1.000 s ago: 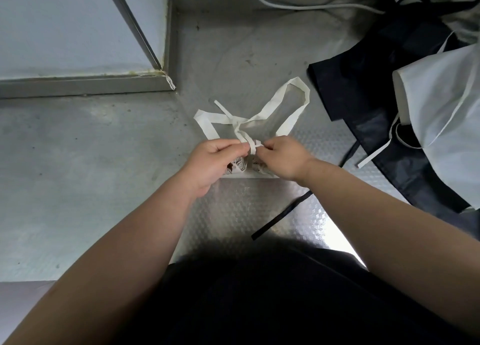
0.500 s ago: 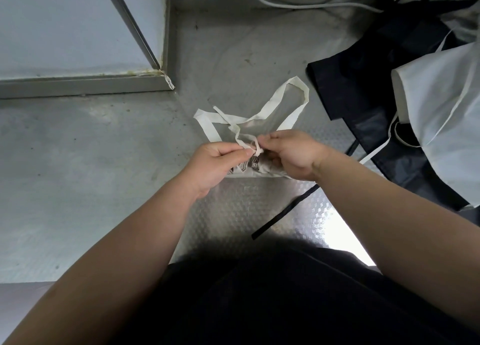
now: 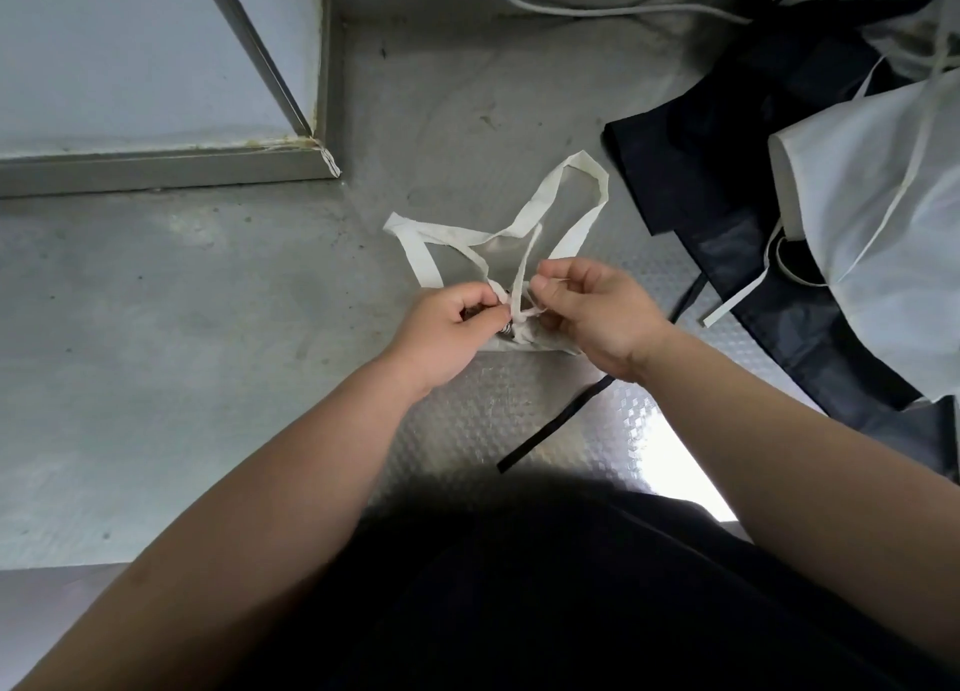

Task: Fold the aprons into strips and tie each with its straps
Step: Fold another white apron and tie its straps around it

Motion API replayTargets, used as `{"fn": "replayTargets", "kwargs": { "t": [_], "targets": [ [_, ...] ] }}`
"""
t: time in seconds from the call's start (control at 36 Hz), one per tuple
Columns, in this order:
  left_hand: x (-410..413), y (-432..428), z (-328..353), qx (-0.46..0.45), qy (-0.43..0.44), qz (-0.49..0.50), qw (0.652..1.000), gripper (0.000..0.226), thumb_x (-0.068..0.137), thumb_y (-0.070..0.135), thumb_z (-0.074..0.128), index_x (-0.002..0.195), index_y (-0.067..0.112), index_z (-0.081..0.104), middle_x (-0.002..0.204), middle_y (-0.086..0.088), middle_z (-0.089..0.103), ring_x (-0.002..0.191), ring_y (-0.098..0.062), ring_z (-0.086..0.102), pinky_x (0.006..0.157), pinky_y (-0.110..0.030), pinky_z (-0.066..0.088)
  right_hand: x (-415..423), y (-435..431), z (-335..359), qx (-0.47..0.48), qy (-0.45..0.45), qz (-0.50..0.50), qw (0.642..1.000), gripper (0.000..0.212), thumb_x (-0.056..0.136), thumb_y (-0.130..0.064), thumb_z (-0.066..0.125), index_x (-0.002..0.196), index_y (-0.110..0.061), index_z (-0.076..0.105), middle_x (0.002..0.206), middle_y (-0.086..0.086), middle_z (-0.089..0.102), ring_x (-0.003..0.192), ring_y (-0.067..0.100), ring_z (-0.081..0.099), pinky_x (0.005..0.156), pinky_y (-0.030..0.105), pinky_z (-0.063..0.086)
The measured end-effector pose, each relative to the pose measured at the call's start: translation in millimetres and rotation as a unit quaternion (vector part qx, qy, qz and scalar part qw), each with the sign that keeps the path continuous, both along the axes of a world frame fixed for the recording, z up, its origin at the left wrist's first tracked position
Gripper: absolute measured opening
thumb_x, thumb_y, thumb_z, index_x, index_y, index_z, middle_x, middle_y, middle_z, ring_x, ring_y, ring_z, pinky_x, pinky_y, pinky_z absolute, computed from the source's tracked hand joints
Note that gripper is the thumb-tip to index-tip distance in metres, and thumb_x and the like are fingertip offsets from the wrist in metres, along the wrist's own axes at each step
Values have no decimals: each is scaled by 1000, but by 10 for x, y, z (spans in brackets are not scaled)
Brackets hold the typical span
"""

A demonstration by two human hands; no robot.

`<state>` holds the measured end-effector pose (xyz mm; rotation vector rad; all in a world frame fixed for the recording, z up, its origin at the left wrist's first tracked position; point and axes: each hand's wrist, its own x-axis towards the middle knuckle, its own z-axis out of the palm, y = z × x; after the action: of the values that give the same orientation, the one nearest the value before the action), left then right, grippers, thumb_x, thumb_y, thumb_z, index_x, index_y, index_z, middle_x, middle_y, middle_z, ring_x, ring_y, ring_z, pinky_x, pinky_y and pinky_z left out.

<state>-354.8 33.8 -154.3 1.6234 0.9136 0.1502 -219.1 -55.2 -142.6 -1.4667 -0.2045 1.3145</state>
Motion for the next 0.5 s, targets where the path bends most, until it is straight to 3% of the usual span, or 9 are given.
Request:
{"fn": "replayTargets", "kwargs": {
  "t": [0.11, 0.19, 0.25, 0.31, 0.39, 0.5],
  "targets": [
    [29, -39, -82, 78, 9, -18, 997, 10, 83, 24, 68, 74, 19, 68, 59, 9, 57, 59, -8, 45, 65, -21, 36, 41, -50, -46, 0, -24, 13, 1000, 10, 90, -1, 58, 93, -10, 58, 82, 6, 66, 71, 15, 65, 72, 30, 57],
    [33, -57, -112, 104, 20, -24, 994, 19, 70, 53, 70, 82, 37, 69, 72, 15, 67, 82, -11, 58, 79, -29, 45, 34, -55, -29, 1, -39, 12, 999, 6, 90, -5, 60, 91, -10, 57, 75, 4, 66, 62, 11, 66, 59, 23, 56],
    [33, -62, -113, 139, 52, -44, 988, 34, 58, 69, 66, 88, 53, 64, 82, 17, 68, 102, -17, 55, 92, -33, 43, 34, -53, -27, -3, -34, 0, 999, 5, 91, -6, 59, 87, -9, 58, 71, 3, 65, 57, 11, 66, 52, 23, 54],
    [49, -72, -115, 181, 81, -44, 979, 36, 61, 65, 69, 93, 49, 66, 87, 16, 66, 108, -19, 49, 97, -37, 39, 43, -47, -43, -1, -34, 0, 999, 6, 91, -7, 59, 85, -9, 59, 75, 5, 64, 62, 15, 66, 54, 26, 56],
    [88, -108, -107, 237, 128, -43, 962, 26, 73, 53, 70, 92, 35, 70, 90, 17, 61, 107, -17, 41, 96, -41, 34, 63, -60, -54, -27, -129, 70, 989, 4, 89, -10, 63, 92, -11, 60, 83, 4, 64, 67, 10, 64, 64, 19, 56],
    [87, -102, -122, 230, 133, -49, 963, 23, 77, 52, 67, 93, 36, 71, 99, 20, 64, 110, -16, 41, 97, -42, 33, 118, -99, -7, -66, -237, 170, 954, 20, 85, -12, 69, 104, -15, 63, 93, -1, 68, 80, 8, 65, 83, 20, 53]
  ]
}}
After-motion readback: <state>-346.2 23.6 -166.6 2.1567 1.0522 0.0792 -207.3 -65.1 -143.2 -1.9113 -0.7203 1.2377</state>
